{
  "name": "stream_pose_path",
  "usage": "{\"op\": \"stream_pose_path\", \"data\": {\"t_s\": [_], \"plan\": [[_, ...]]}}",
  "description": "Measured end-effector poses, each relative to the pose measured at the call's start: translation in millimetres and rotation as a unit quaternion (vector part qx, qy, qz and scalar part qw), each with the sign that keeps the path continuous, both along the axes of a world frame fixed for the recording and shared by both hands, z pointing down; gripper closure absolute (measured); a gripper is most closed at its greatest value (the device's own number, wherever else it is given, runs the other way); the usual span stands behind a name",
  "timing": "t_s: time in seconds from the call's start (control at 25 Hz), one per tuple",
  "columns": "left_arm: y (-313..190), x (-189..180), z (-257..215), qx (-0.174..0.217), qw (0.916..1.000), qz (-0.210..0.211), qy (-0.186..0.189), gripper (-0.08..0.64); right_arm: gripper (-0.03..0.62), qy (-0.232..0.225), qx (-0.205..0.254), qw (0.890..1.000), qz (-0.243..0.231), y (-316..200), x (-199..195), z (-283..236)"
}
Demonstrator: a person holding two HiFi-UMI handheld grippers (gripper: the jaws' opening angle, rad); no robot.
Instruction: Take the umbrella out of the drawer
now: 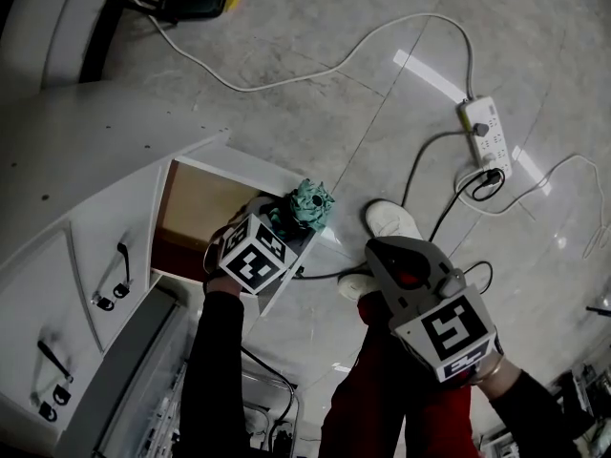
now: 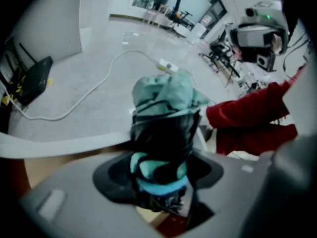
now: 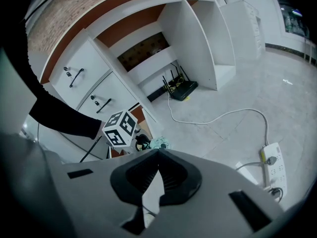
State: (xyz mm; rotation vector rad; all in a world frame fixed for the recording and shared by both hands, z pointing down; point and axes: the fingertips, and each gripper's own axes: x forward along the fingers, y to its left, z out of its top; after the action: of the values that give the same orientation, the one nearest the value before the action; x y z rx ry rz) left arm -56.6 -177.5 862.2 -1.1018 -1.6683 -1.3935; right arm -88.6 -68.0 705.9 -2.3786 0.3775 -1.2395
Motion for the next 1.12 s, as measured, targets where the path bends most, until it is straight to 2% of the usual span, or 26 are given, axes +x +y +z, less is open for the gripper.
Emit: {"op": "stream_pose_path", "data": {"t_s": [0.12,0.2,0.48,0.68,0.92,1.12], "plan": [[1.0,-3.2,-0.3,0.004,0.9997,0.016,-0.02,0.293,0.594,-0.002,0.003,1.0,-0.002,-1.7,0.8,-0.5],[2.1,-4.6,-1.3,0.005,0.9997,0.017,-0.015,0.319,0.595,-0.002,0.003,1.0,-0.003,-1.4,1.5,-1.2],[-2.0,-4.4,-7.8,0.004,0.9979,-0.022,0.061,0.351,0.595,-0.004,-0.004,1.0,-0.014,1.0,0.7,-14.4],[-9.2,0.1,-21.0,0.006,0.9944,-0.038,0.099,0.356,0.595,-0.008,-0.009,1.0,-0.019,4.1,-0.3,-26.3],[-11.2,15.5,-66.2,-0.031,0.987,-0.088,0.131,0.359,0.595,-0.005,-0.017,1.0,-0.023,4.6,1.5,-43.7],[-8.9,28.3,-114.2,-0.061,0.9767,-0.134,0.157,0.359,0.595,0.006,-0.02,0.999,-0.026,3.4,9.1,-68.3]]}}
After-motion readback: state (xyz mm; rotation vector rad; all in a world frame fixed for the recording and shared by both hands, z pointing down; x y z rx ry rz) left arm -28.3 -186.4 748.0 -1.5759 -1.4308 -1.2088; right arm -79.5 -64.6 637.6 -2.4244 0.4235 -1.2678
